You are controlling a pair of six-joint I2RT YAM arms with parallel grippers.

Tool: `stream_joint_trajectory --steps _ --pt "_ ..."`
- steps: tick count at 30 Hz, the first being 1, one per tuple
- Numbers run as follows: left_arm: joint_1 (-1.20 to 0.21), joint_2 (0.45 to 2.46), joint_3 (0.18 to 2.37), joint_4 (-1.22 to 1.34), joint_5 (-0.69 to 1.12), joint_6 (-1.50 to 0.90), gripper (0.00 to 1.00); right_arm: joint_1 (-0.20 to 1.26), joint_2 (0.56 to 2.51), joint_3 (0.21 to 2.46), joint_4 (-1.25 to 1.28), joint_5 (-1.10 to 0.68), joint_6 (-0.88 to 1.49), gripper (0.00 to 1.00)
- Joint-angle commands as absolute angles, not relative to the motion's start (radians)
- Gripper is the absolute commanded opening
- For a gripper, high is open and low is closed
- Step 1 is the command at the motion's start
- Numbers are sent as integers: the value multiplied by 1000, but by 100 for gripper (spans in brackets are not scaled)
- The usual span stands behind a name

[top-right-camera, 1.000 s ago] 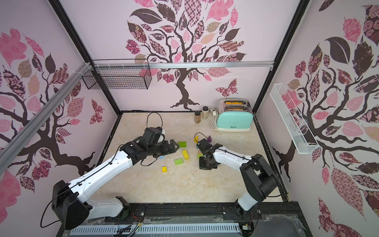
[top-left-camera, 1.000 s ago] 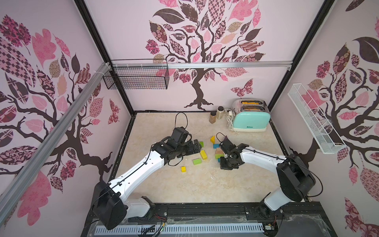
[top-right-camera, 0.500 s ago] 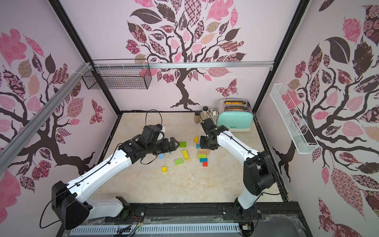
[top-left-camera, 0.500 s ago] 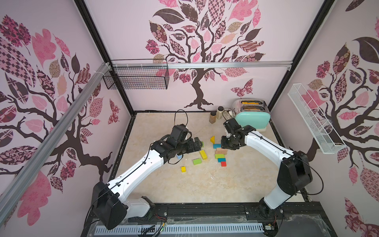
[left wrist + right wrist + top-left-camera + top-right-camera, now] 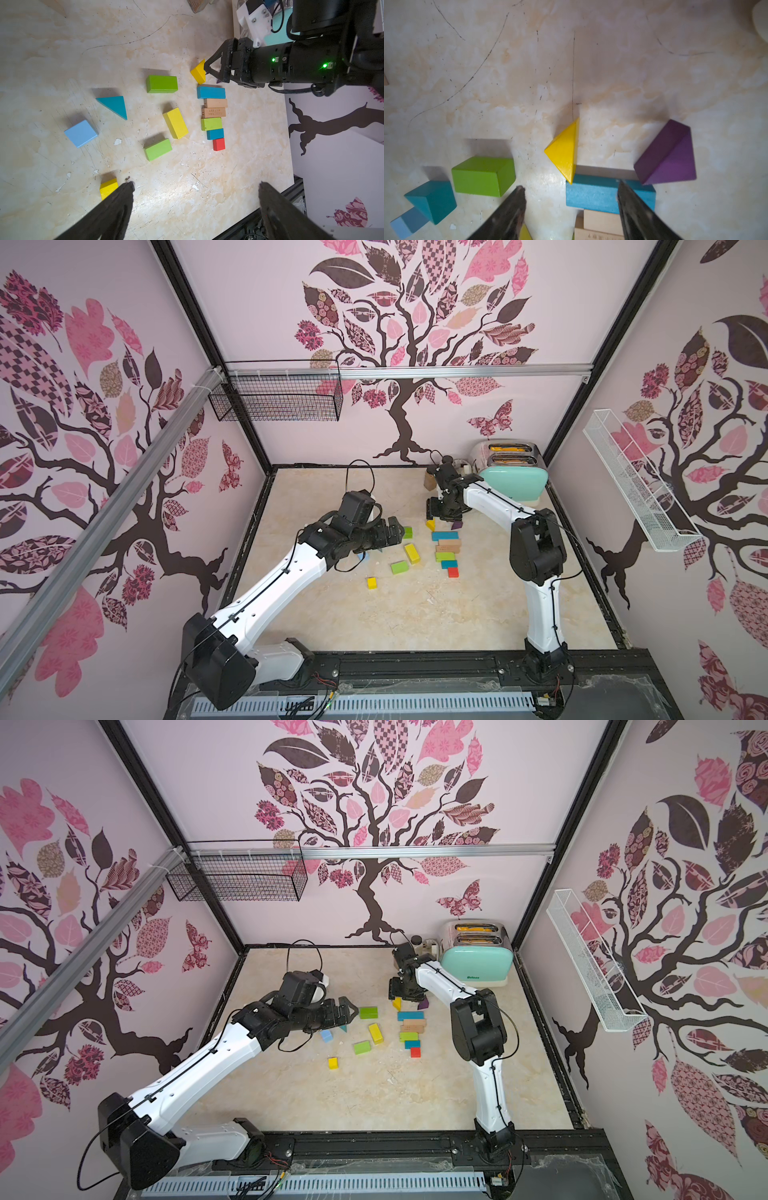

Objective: Assemble a carrot with building blocks
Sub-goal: Assemble the building block at the center of the board.

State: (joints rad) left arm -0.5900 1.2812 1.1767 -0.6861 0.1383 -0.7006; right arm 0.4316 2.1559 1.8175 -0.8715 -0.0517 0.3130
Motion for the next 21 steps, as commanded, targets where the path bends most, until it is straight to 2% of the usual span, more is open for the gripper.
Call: stream_joint_trajectory --steps 1,8,16,21 --pt "-556 1256 1186 -703 157 -676 98 434 2202 1890 -881 -54 312 74" --pt "-523 1260 1176 -705 171 -669 98 435 2286 1969 -890 -62 305 72" --pt "-492 1287 1173 -698 197 -664 98 444 2339 2020 -934 -40 262 54" --pt "-481 1295 1176 -694 206 -660 98 451 2342 2023 -947 -28 238 46"
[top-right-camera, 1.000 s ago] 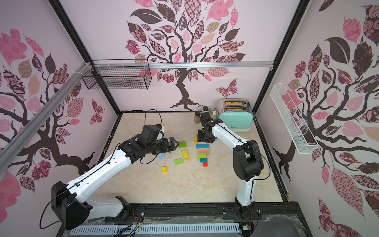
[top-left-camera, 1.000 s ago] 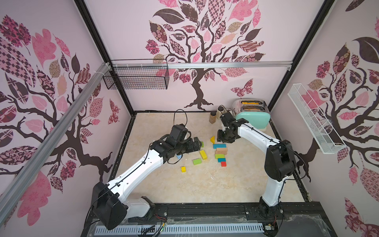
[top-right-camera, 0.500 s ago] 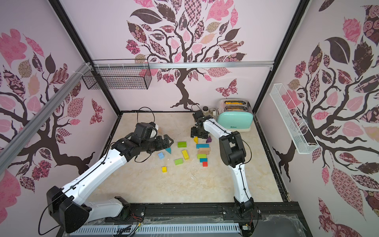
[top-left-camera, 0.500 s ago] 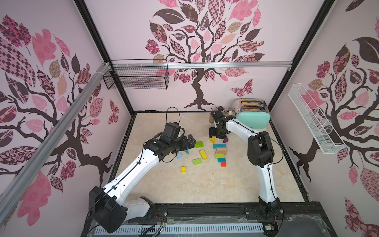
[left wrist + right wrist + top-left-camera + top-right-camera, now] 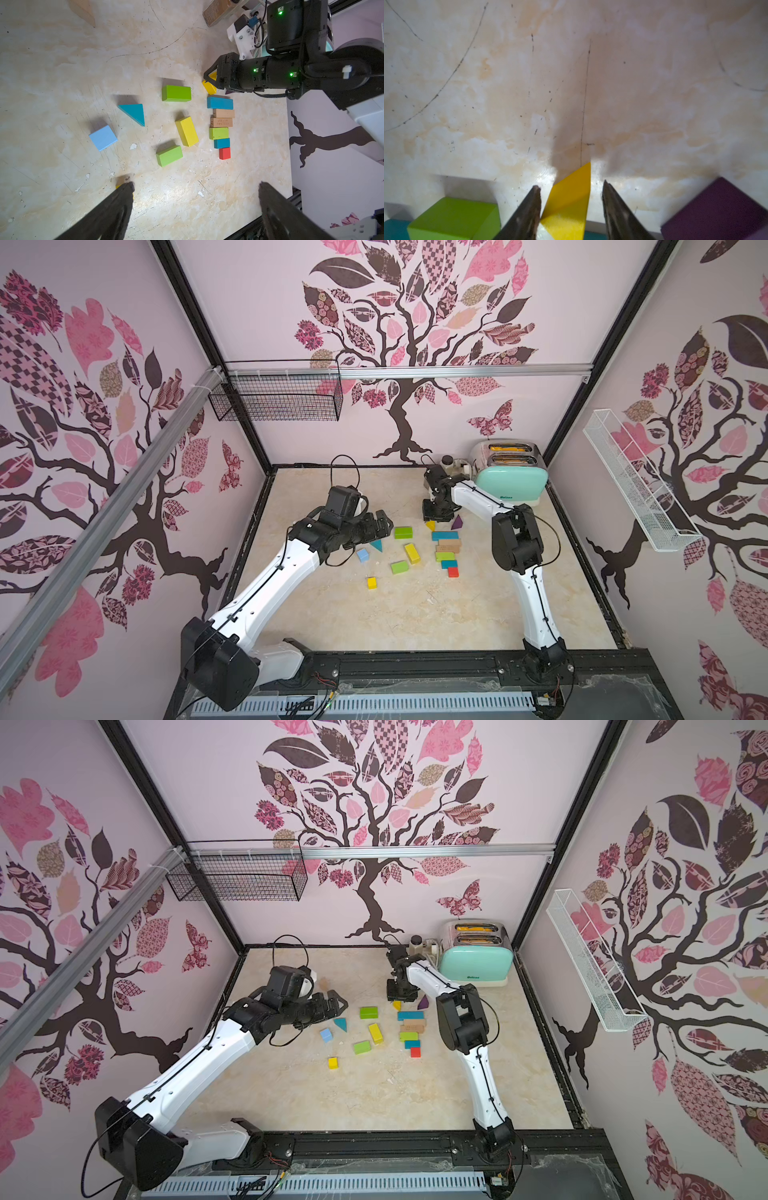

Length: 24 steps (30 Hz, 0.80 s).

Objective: Assemble a carrot with building blocks
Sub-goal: Assemble the building block at the center of the board.

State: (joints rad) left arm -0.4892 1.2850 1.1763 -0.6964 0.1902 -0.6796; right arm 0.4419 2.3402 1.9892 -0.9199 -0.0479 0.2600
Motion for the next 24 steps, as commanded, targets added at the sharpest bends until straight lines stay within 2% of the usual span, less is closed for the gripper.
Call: stream_joint_trajectory --steps 1,11,24 --pt "-479 1298 1177 -694 210 -660 98 451 2344 2023 -946 -24 237 44" --pt "-462 1296 1169 -696 216 -660 98 453 2349 2025 -960 10 195 30" --pt "-460 1305 1157 -678 221 -675 98 453 2282 1923 -903 57 23 26"
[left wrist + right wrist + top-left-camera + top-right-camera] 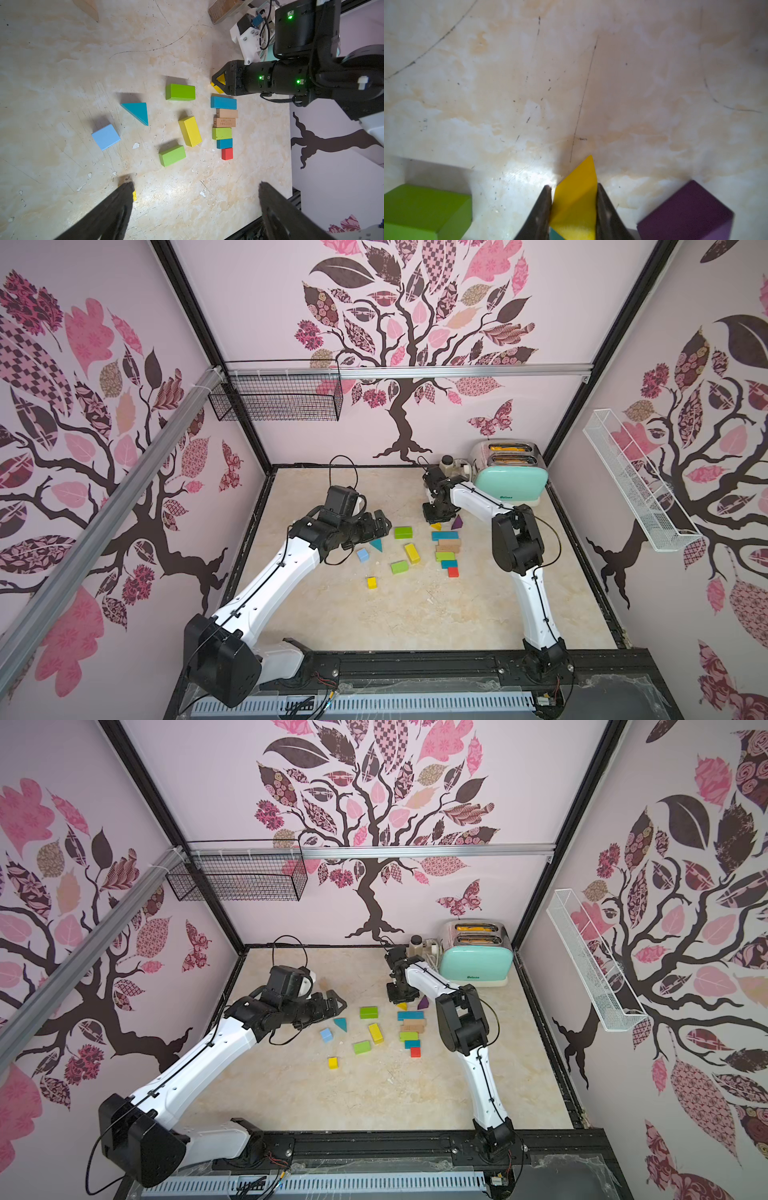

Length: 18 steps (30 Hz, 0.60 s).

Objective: Assemble a carrot with building blocks
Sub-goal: Assemble the building block at the center of the board.

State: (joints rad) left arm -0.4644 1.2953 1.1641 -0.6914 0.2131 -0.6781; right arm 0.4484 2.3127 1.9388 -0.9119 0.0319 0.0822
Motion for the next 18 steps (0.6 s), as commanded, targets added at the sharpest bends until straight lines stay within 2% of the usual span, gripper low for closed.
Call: stream_joint_trajectory --steps 1,12,18 --pt "-460 1305 1157 -676 221 -676 98 454 2276 1917 -901 59 12 26" --pt "-459 1317 1152 -665 227 -684 98 464 2211 1822 -842 54 -69 29" --pt "-460 1322 1152 -661 228 -684 98 477 2213 1832 -838 36 -66 37"
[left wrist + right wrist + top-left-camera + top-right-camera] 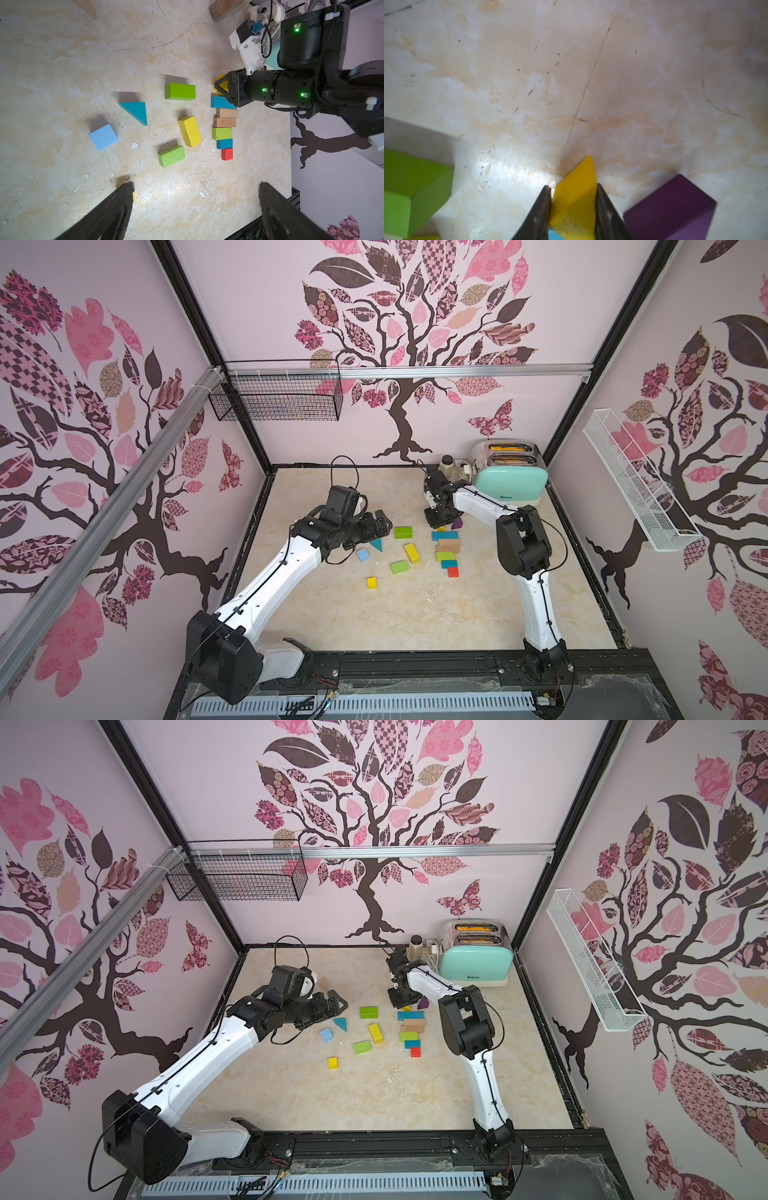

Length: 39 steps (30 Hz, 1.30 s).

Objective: Assemble a carrot with building blocks
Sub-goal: Assemble the building block at the center of the board.

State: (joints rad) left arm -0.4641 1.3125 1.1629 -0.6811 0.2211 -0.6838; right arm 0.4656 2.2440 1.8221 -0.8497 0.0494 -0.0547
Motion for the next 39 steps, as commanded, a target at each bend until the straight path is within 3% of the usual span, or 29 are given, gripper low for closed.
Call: stream_joint_trajectory --steps 1,9,23,39 --pt "-459 1322 1151 -660 227 -684 98 479 2210 1833 -837 29 -64 38" --pt "-460 1324 1142 -657 226 -684 98 482 2194 1834 -844 33 -43 53" --pt "-460 1290 1140 -643 219 -678 98 392 2102 1915 -980 101 148 58" --pt "-460 1304 1133 -627 267 -684 98 249 2239 1939 -1004 -7 251 68"
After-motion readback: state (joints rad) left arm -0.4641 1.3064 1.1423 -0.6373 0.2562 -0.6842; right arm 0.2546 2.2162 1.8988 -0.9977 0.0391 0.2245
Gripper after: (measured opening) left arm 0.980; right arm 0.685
